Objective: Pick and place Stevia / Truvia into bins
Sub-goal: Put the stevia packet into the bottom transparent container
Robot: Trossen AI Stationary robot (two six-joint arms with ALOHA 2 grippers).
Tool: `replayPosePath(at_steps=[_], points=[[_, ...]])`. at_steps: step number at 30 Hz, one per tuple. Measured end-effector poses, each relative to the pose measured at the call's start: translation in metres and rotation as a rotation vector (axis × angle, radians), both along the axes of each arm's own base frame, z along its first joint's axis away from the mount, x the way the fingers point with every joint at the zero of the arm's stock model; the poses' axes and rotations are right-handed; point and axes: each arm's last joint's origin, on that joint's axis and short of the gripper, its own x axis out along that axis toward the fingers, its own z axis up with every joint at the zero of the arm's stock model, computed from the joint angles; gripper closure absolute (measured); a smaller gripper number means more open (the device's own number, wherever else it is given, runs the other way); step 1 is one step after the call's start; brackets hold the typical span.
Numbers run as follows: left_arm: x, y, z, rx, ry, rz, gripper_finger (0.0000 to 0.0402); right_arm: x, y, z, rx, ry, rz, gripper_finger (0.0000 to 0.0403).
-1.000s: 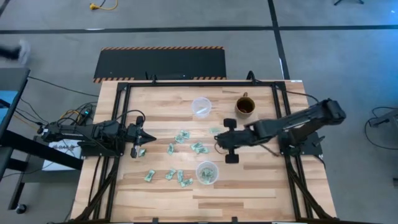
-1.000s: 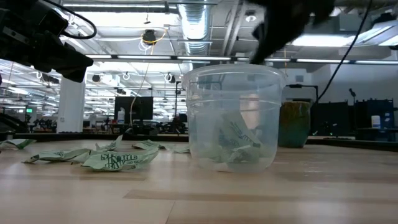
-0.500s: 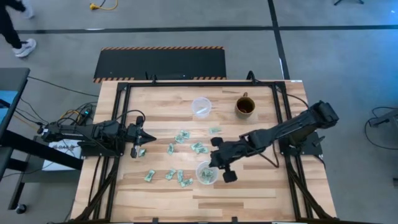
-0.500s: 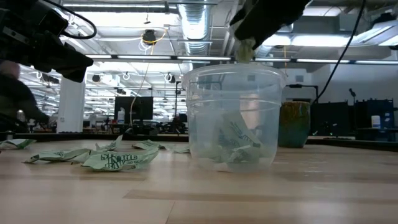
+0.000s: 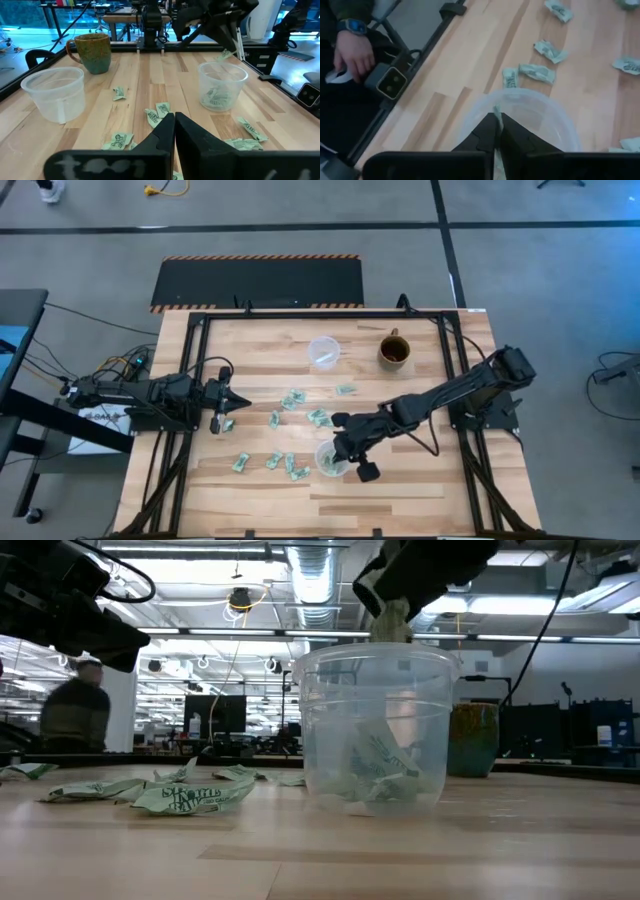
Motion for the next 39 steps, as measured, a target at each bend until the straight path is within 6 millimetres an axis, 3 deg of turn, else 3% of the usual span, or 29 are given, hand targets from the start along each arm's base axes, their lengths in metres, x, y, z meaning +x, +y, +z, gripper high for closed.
replayPosePath(at_steps=[9,15,27,33,39], points=[[0.000,0.000,0.000,0.000,0.000,0.000,0.0401,0.000,0.000,0.001,0.020,0.004,0.011,0.0317],[0.000,0.000,0.000,0.000,0.000,0.000,0.0401,-0.004,-0.006,0.009,-0.039,-0.019,-0.020,0.0297],[0.000,0.000,0.000,0.000,0.000,0.000,0.0401,-0.035,-0.078,0.036,-0.330,0.103,-0.370,0.0296],[0.000,0.000,0.000,0.000,0.000,0.000,0.0401,-0.038,-0.121,0.029,-0.324,0.219,-0.456,0.0289],[0.000,0.000,0.000,0.000,0.000,0.000,0.0401,-0.032,-0.155,0.009,-0.291,0.331,-0.469,0.0257]])
